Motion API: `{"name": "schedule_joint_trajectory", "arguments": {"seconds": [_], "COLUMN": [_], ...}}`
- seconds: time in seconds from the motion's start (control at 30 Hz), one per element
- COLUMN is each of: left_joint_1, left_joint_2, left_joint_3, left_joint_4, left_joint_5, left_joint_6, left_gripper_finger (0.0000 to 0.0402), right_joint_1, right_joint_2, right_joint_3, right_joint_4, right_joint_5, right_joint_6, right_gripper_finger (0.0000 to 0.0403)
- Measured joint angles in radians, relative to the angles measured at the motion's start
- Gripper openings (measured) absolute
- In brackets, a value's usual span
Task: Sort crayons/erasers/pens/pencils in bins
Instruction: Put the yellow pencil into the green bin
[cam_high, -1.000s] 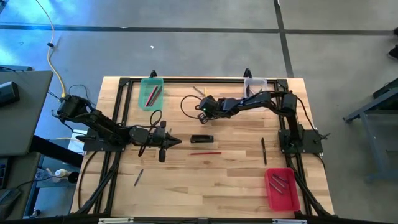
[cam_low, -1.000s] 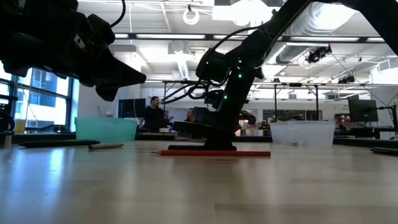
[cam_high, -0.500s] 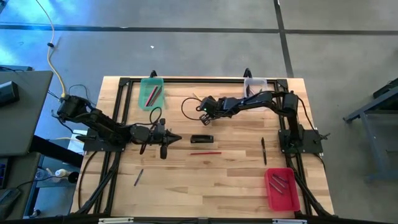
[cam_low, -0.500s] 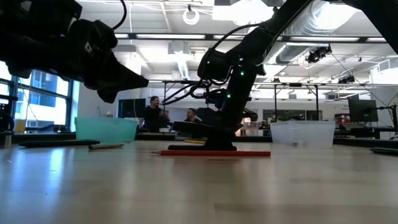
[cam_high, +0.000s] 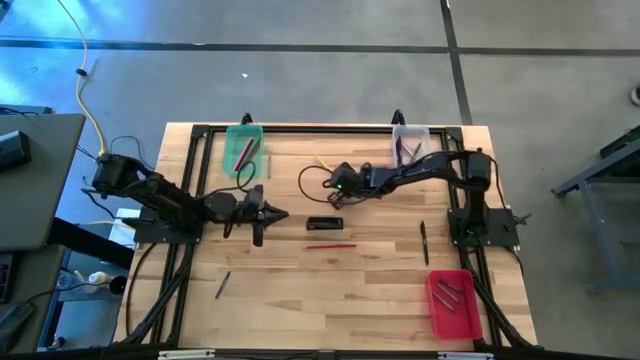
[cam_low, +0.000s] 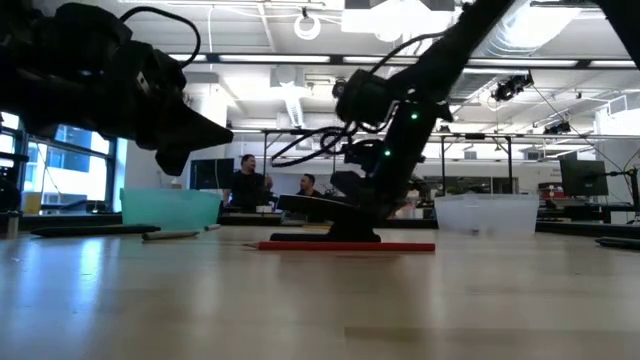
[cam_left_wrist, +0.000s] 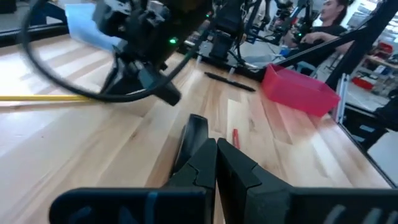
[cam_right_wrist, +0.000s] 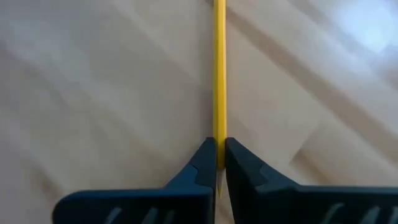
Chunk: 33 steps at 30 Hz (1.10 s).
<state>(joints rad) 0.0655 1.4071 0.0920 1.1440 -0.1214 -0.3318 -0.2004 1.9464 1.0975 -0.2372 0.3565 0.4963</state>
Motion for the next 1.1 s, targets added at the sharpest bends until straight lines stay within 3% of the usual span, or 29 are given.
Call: {"name": "schedule_joint_trajectory", "arguments": {"seconds": [0.27, 0.47, 0.6, 0.87, 1.1], "left_joint_1": [0.038, 0.063, 0.077, 0.107, 0.127], "left_joint_2": [0.0, 0.0, 0.0, 0.001, 0.001], "left_joint_3": [0.0, 0.047, 0.116, 0.22, 0.241], "left_joint_4": [0.031, 0.034, 0.032, 0.028, 0.035], "left_joint_5": [0.017, 0.016, 0.016, 0.005, -0.025], "left_joint_6": [-0.055, -0.076, -0.072, -0.077, -0.075], "left_gripper_finger": [0.0013, 0.0048, 0.0081, 0.0151, 0.0182], "right_joint_1": [0.037, 0.065, 0.104, 0.188, 0.236], "right_joint_2": [-0.153, -0.213, -0.213, -0.213, -0.213], "right_joint_3": [-0.258, -0.443, -0.496, -0.469, -0.43], "right_joint_4": [0.424, 0.878, 1.105, 1.218, 1.234], "right_joint_5": [-0.045, -0.091, -0.131, -0.133, -0.133], "right_joint_6": [0.014, 0.019, -0.011, -0.101, -0.148], "right_gripper_finger": [0.0002, 0.0002, 0.0002, 0.0002, 0.0002]}}
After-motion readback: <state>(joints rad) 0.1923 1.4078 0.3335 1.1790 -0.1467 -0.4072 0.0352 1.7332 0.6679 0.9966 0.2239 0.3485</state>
